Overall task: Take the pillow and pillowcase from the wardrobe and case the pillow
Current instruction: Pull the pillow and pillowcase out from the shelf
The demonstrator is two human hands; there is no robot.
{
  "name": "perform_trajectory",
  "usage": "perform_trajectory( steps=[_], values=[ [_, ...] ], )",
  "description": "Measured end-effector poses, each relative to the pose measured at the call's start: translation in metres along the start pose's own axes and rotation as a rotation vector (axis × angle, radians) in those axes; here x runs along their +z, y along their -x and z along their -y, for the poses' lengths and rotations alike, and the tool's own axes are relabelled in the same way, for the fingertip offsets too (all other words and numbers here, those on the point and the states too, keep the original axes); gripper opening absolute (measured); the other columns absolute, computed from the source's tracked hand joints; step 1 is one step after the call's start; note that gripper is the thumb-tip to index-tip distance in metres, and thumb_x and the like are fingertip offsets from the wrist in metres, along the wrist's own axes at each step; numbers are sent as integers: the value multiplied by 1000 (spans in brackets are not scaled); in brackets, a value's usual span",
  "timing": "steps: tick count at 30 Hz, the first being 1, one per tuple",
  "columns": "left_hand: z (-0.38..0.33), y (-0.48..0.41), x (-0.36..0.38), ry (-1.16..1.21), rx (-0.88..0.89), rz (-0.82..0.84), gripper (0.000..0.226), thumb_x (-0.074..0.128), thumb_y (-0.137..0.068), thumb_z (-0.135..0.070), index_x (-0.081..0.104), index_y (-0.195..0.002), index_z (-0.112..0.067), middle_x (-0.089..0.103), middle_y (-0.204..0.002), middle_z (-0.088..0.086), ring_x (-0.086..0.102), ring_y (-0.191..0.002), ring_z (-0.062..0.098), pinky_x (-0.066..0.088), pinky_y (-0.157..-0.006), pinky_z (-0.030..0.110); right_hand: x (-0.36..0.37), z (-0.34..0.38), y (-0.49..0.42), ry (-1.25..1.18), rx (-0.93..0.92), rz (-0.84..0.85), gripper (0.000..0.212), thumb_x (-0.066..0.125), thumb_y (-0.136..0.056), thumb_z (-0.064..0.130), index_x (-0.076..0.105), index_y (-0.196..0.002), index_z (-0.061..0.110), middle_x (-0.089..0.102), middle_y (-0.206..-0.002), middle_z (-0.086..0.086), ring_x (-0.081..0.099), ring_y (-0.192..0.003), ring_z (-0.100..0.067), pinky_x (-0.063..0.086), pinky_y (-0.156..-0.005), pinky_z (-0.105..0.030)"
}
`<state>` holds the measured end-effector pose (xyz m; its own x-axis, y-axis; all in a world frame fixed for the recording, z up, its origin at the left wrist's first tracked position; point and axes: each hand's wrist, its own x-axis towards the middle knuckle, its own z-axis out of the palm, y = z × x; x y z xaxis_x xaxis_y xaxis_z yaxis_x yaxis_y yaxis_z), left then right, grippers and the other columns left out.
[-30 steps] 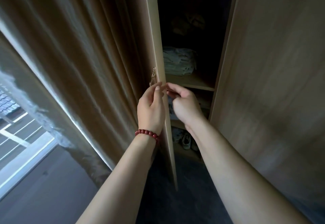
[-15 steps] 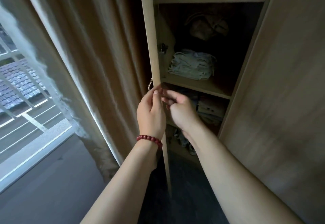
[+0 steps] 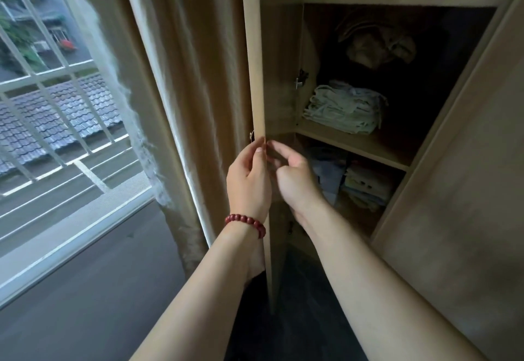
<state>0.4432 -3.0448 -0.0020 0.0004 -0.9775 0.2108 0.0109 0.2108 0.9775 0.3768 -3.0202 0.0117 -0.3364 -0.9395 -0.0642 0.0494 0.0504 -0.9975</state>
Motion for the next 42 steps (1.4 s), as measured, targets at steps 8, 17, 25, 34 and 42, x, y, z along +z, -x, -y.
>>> perform_trajectory(
  steps=[8,17,25,34,42],
  values=[
    [1,-11,-13,-68,17,-16,31,47,-94,-22,59,-123,-18,63,-121,-4,56,-112,5,45,-98,23,14,3,-11,10,13,60,44,35,-97,7,42,-135,26,45,-142,-1,44,-128,-17,40,-105,-38],
    [2,-24,-24,-116,21,-14,33,49,-92,-17,58,-124,-17,63,-122,-3,56,-111,4,40,-85,2,27,3,-18,-32,10,67,45,39,-96,5,42,-137,23,47,-140,-1,44,-129,-19,38,-108,-45],
    [-6,-25,-21,-124,31,-9,31,51,-90,-15,61,-119,-21,64,-117,-6,58,-109,5,48,-93,20,22,7,-17,-46,-120,-10,41,46,-93,5,48,-129,26,52,-123,14,51,-110,-3,46,-98,-28],
    [-30,-11,0,-100,120,103,17,57,-87,-11,66,-93,-23,68,-93,-8,64,-91,6,53,-82,23,-12,12,-10,-115,-267,-177,34,55,-86,2,58,-104,30,61,-108,9,62,-97,-4,53,-85,-25],
    [-67,12,41,19,221,276,10,62,-85,-12,66,-94,-11,70,-91,2,66,-85,12,56,-79,25,-65,33,5,-127,-447,-264,35,50,-86,-1,60,-97,31,67,-103,2,65,-95,-7,52,-77,-19]
  ],
)
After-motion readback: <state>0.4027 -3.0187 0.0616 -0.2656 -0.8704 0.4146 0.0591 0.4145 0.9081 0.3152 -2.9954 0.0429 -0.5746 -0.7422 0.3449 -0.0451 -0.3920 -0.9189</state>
